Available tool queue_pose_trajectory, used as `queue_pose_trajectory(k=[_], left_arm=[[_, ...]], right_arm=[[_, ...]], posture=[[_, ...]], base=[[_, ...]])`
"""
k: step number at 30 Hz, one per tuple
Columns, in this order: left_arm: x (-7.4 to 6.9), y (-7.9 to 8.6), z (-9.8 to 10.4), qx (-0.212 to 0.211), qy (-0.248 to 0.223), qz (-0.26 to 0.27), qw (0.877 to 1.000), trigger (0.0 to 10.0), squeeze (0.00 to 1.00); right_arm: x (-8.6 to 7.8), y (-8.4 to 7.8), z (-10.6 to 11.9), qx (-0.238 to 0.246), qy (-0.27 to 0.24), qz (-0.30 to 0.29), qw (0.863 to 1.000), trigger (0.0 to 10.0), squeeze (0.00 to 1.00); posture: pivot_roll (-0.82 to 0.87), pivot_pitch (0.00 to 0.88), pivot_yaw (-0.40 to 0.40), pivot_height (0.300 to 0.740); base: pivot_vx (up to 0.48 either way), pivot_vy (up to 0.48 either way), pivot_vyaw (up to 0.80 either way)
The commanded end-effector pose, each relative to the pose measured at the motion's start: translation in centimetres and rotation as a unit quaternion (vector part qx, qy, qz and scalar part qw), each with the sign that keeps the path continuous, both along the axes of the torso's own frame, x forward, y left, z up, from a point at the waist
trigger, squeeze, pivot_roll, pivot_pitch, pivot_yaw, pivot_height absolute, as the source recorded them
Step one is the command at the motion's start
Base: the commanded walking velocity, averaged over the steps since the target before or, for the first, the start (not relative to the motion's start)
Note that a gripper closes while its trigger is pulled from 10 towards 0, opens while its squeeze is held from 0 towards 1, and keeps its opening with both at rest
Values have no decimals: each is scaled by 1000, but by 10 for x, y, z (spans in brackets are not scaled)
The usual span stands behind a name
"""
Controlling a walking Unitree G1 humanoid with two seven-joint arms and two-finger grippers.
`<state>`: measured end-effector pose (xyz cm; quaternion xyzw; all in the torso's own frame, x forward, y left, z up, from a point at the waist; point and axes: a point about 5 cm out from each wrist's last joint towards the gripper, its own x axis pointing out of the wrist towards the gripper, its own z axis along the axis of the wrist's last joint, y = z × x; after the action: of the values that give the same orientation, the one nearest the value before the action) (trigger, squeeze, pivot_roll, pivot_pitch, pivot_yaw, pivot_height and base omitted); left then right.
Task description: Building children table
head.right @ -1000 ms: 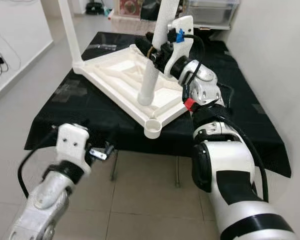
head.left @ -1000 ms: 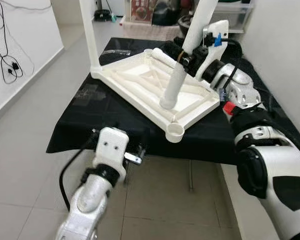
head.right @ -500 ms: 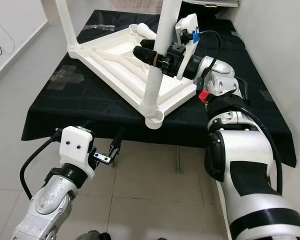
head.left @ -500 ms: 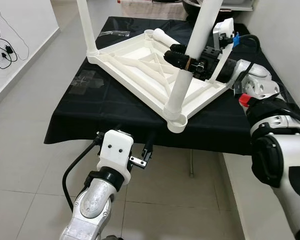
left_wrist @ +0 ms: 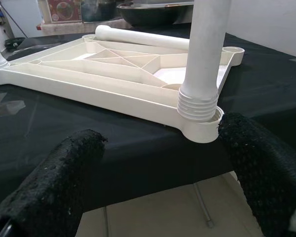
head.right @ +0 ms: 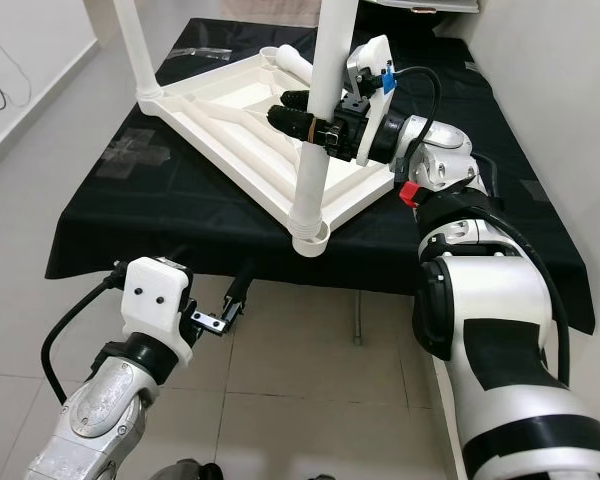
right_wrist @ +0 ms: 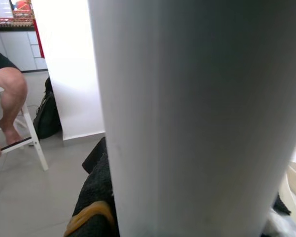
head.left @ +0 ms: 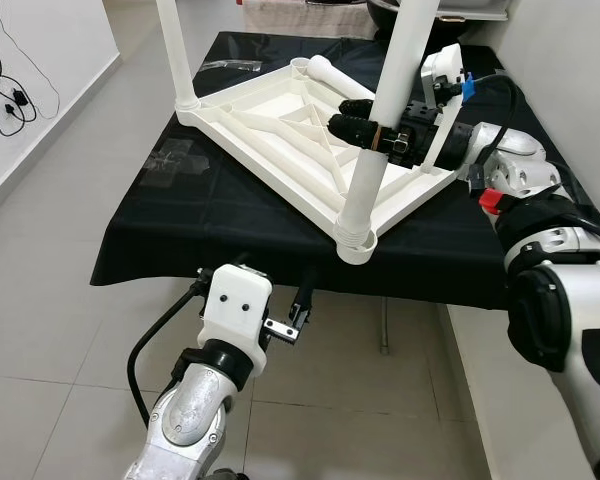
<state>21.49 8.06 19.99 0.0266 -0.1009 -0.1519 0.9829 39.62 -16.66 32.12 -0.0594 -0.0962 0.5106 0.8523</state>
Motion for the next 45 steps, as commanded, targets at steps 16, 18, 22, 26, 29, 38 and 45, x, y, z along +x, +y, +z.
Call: queue_pose_trajectory(k=[16,18,22,26,29,38,45], left_arm=[[-5,-1,0,4,12,3,1000,10000,0],[-6,-2,0,4,13,4,1000,10000,0],[-6,-2,-1,4,14,4,1000,10000,0],[-6,-2,-2,5,17,5,1000,10000,0],[-5,-2,-2,6,18,6,1000,10000,0],[-4,-1,-3,7,18,11,1000,10000,0],[-3,-1,-1,7,14,13,1000,10000,0]], right_arm=[[-3,-8,2,-36,-2,10,999,10000,0],[-3,-8,-1,-34,5,16,999,10000,0],[-4,-6,-4,-29,12,27,999,10000,0],[-4,-4,-6,-18,22,45,999,10000,0],[-5,-2,-7,-15,26,57,998,10000,0],[-5,6,-8,-15,36,73,997,10000,0],[3,10,-19,-25,41,4,999,10000,0]], posture=[[139,235,-52,740],[138,239,-50,740],[140,245,-51,740],[137,248,-51,740],[139,249,-52,740],[129,247,-56,740],[126,248,-58,740]], base=[[0,0,0],[0,0,0],[0,0,0],[0,0,0],[0,0,0],[0,0,0],[0,0,0]])
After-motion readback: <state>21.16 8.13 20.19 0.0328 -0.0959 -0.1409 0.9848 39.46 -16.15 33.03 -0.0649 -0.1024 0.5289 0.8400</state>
